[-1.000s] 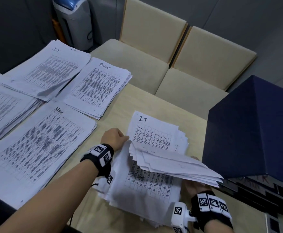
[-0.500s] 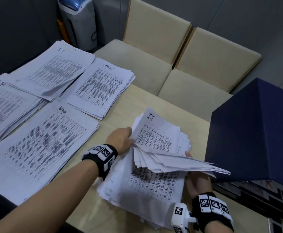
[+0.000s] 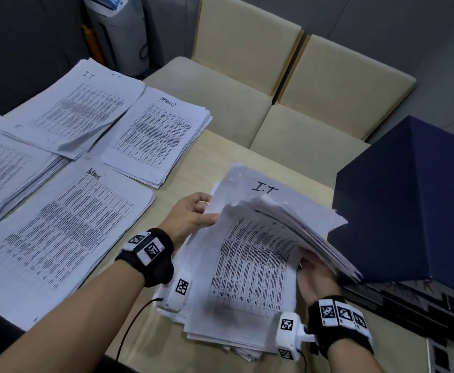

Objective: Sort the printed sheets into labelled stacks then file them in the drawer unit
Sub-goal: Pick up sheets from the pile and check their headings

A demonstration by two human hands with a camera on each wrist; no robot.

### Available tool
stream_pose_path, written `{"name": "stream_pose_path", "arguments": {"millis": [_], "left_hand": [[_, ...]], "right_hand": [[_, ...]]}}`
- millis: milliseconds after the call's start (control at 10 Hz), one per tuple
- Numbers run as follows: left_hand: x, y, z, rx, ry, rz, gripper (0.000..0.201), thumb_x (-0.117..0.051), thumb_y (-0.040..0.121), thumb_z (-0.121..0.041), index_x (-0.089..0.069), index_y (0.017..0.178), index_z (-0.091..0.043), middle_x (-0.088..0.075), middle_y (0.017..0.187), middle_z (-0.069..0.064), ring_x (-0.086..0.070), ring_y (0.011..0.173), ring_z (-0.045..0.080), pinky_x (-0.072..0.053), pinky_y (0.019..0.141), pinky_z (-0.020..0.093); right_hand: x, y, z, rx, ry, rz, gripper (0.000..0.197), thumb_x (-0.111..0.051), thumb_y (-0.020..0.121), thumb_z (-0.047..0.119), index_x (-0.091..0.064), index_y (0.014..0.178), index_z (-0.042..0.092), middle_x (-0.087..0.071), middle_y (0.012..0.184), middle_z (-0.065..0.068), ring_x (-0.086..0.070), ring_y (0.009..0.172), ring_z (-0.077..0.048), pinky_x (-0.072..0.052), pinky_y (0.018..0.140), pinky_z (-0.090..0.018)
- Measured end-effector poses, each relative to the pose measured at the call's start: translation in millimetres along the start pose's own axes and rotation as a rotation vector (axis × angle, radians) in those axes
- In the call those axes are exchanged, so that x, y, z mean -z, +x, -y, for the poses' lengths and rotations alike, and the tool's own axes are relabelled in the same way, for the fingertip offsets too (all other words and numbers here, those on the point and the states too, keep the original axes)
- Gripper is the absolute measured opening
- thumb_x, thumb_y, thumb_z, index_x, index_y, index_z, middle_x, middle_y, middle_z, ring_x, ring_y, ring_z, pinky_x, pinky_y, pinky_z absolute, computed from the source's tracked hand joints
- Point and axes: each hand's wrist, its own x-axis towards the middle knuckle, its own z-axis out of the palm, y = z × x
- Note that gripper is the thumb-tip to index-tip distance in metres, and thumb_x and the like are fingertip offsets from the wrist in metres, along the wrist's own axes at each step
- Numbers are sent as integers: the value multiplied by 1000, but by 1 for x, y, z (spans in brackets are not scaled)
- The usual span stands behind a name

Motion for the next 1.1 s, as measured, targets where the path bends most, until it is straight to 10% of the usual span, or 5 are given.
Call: {"name": "stream_pose_path", "arguments": {"millis": [300, 500, 700, 900, 1100], "left_hand": [[5, 6, 3, -39, 188, -251, 17, -64, 91, -3, -72, 106, -3, -76, 102, 10, -69, 90, 24, -55, 90, 41], [0, 9, 5, -12, 197, -248, 21, -56, 83, 12, -73, 89, 2, -72, 86, 16, -61, 79, 24, -50, 72, 32], [-6, 7, 2, 67, 119, -193, 36, -38, 73, 16, -67, 60, -2, -75, 86, 18, -68, 82, 26, -52, 75, 30], [-4, 18, 8, 175, 107, -245, 20, -54, 80, -13, -71, 73, -7, -65, 78, 12, -56, 73, 25, -44, 71, 34], [-5, 33, 23, 67, 844, -305, 10, -57, 90, -9, -63, 85, -16, -68, 87, 3, -58, 75, 17, -44, 68, 24]], "right_hand": [[-19, -13, 14, 7, 9, 10, 33, -58, 90, -14, -74, 74, 10, -73, 67, 7, -70, 71, 1, -50, 62, -5], [15, -3, -18, -71, -105, -58, 64, -60, 91, 19, -43, 140, -18, -43, 147, -37, -50, 132, -38, -40, 115, -38], [-16, 5, 19, -281, 157, 124, 73, -93, 56, 25, -62, 122, 17, -65, 122, 1, -55, 124, -20, -45, 95, -37], [-13, -1, 2, -125, 21, -71, 20, -62, 96, 4, -62, 91, 24, -71, 82, 14, -61, 98, -18, -51, 90, -24], [-12, -17, 7, -9, 313, 28, 38, -60, 74, -8, -63, 110, 3, -72, 110, -12, -63, 113, -34, -45, 105, -49]]}}
